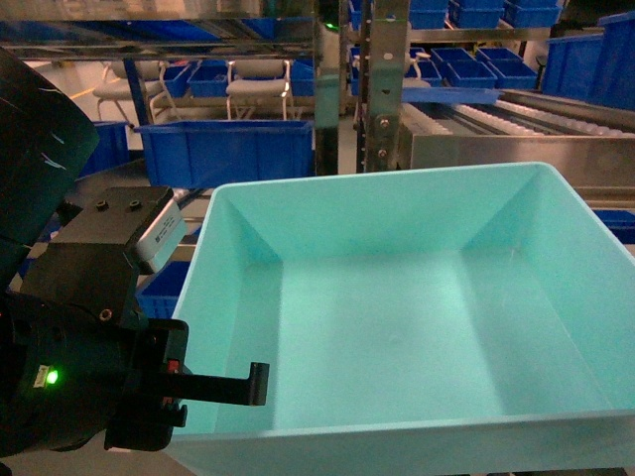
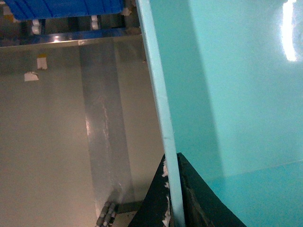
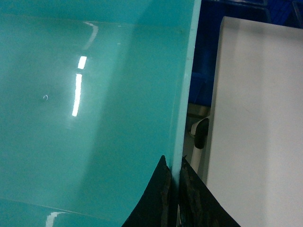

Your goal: Organize blue bins on left shelf correctly

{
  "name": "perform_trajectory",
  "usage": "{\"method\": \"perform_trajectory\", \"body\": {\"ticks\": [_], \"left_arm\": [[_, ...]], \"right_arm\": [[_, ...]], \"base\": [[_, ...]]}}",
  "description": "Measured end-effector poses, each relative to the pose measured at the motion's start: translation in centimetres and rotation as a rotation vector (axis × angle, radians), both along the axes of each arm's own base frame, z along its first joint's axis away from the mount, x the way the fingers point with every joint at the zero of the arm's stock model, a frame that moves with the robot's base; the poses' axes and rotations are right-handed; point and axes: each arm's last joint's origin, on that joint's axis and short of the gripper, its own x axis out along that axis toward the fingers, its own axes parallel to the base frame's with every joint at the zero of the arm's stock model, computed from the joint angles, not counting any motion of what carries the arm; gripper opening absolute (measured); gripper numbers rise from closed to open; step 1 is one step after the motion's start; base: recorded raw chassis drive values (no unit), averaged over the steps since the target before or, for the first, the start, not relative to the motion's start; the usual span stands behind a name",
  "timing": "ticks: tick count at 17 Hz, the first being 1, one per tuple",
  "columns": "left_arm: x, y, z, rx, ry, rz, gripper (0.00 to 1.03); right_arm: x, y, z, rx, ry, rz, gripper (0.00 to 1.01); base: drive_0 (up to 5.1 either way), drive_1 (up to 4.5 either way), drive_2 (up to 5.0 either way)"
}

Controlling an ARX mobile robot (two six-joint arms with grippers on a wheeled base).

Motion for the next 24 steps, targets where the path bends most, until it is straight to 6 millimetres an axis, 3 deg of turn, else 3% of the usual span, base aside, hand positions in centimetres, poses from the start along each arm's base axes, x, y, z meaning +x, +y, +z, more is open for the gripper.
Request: {"method": "perform_trajectory", "body": {"ticks": [5,24], "left_arm": [[-0.03,-0.03,-0.01,0.000,0.001,-0.002,0.02],[-0.02,-0.02,-0.01,0.000,0.001,-0.001,0.02]], "right_arm": [[0.01,-0.10,0.00,0.002,0.001,-0.002,0.03],[0.02,-0.09,0.00,0.002,0.000,-0.001,0.03]], "base": [[-4.7,2.71,2.7],[-4.5,4.13,0.4]]}}
